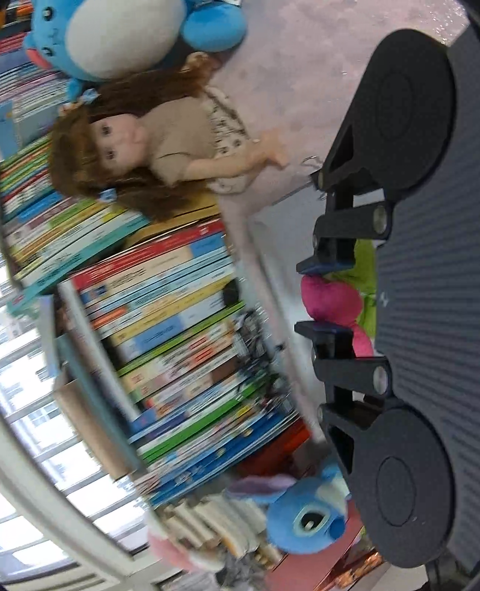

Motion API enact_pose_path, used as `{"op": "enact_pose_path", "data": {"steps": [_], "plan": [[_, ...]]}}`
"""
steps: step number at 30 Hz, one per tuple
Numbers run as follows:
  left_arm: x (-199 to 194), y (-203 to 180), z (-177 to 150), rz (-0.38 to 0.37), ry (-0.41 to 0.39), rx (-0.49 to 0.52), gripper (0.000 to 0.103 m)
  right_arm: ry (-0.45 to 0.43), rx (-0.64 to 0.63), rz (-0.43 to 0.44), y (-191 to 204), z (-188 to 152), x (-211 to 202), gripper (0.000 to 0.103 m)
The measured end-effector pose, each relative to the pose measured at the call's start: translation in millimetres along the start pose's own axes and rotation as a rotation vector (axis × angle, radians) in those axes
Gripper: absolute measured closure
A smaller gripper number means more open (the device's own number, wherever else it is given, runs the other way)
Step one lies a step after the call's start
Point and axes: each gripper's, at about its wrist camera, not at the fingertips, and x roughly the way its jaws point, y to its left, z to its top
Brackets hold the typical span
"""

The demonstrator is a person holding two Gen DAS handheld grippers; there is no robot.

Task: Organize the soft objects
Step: 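Release the scrunchie into the tray with the right tool while the left tool lowers and releases the foam block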

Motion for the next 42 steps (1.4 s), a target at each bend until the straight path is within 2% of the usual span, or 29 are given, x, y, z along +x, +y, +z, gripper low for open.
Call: {"op": "enact_pose_path", "data": {"steps": [2, 6, 16, 19, 21, 22, 24, 26, 31, 35, 42], "plan": [[8, 2, -5, 0.009, 0.016, -0.001, 0.046, 0.024, 0.002, -0.015, -4, -4, 7, 0.082], [23, 6, -13, 0.039, 0.046, 0.008, 0.046, 0.054, -0.007, -0.046, -9, -10, 15, 0.082], [40, 12, -25, 0.075, 0.075, 0.025, 0.046, 0.073, -0.037, -0.037, -11, -12, 14, 0.08], [41, 11, -26, 0.081, 0.075, 0.034, 0.04, 0.073, -0.049, -0.033, -9, -13, 11, 0.078], [40, 10, -26, 0.093, 0.072, 0.044, 0.031, 0.071, -0.056, -0.029, -8, -13, 8, 0.077], [39, 10, -26, 0.1, 0.068, 0.051, 0.029, 0.068, -0.061, -0.024, -8, -12, 6, 0.077], [34, 9, -26, 0.108, 0.052, 0.059, 0.026, 0.062, -0.071, -0.019, -7, -13, 2, 0.072], [27, 10, -25, 0.104, 0.034, 0.064, 0.026, 0.054, -0.078, -0.018, -6, -13, -4, 0.056], [8, 11, -25, 0.099, 0.009, 0.062, 0.018, 0.029, -0.11, 0.001, -6, -15, -23, 0.048], [-11, 16, -31, 0.089, -0.025, 0.052, 0.018, 0.007, -0.142, 0.016, -6, -20, -40, 0.039], [-47, 14, -45, 0.076, -0.066, 0.091, 0.016, -0.028, -0.198, 0.038, -9, -35, -69, 0.024]]}}
